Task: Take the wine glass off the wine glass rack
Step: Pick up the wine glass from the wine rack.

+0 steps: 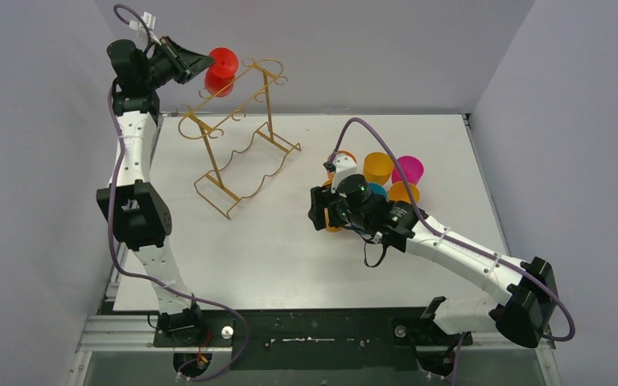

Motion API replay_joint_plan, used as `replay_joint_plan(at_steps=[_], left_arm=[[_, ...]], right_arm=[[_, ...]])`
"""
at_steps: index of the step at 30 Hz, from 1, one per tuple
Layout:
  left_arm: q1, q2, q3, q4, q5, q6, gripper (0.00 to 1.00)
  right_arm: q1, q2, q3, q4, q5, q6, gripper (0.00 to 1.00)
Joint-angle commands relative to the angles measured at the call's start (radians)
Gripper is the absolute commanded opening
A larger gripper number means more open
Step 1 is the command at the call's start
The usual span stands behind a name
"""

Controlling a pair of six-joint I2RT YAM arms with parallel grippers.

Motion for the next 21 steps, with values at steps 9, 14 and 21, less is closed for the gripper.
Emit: replay_joint_plan(at_steps=[9,14,21], left_arm=[[0.038,-0.110,-0.141,0.252,-0.079,-0.076,0.00],[0.064,-0.154,-0.149,0.289,-0.109,-0.083,0.00],[0.108,-0.313,-0.344,0.338,-0.085,-0.047,0.00]], right_arm=[[0.001,-0.011,0.047,0.025,0.007,0.006,0.68],[0.001,-0.023,0.049,0.031,0.009,0.006,0.68],[0.001,-0.036,0.038,0.040,0.018,0.008,0.69]])
